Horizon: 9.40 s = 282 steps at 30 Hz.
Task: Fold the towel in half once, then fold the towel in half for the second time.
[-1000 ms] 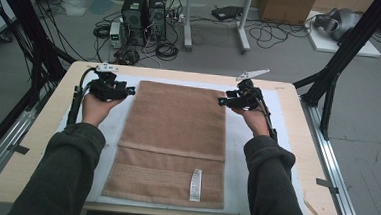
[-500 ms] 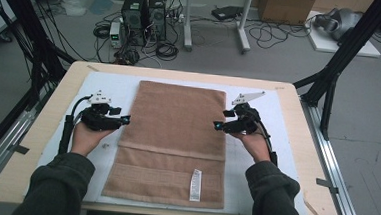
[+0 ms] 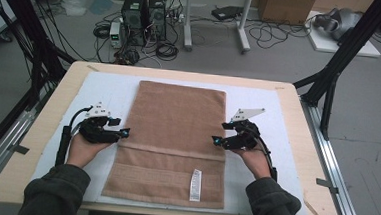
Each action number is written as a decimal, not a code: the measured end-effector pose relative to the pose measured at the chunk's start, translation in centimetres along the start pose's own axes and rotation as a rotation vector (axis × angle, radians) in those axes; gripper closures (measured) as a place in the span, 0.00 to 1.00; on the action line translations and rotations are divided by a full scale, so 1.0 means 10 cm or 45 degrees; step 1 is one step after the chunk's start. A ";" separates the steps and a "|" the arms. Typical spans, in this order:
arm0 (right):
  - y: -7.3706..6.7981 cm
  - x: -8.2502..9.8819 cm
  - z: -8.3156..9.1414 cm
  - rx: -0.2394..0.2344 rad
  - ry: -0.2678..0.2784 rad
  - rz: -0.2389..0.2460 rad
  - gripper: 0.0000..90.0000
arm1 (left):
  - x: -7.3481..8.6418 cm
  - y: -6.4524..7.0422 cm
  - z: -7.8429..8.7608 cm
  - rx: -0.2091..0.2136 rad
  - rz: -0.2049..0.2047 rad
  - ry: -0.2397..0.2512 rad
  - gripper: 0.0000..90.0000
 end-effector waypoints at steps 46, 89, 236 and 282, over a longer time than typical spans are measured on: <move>-0.26 0.16 0.07 -0.102 0.036 0.093 0.95 | 0.15 0.23 0.10 0.068 -0.095 0.023 0.99; -0.76 0.26 0.49 -0.209 0.123 0.187 0.94 | 0.35 0.73 0.63 0.104 -0.159 0.048 0.95; 0.80 -0.02 -0.34 -0.036 -0.031 -0.217 0.93 | -0.34 -0.45 -0.63 -0.078 0.273 -0.010 0.94; 0.08 0.32 0.30 -0.113 -0.018 -0.172 0.48 | 0.20 0.18 0.24 0.086 0.025 -0.028 0.57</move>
Point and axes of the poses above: each handheld gripper's, and its own axes: z roughly backward along the jaws, x roughly out of its underside, y roughly to its right, the point moved 5 cm from there along -z, roughly forward along the jaws, and after that the axes turned 2 degrees about -y, right-handed, at the moved point
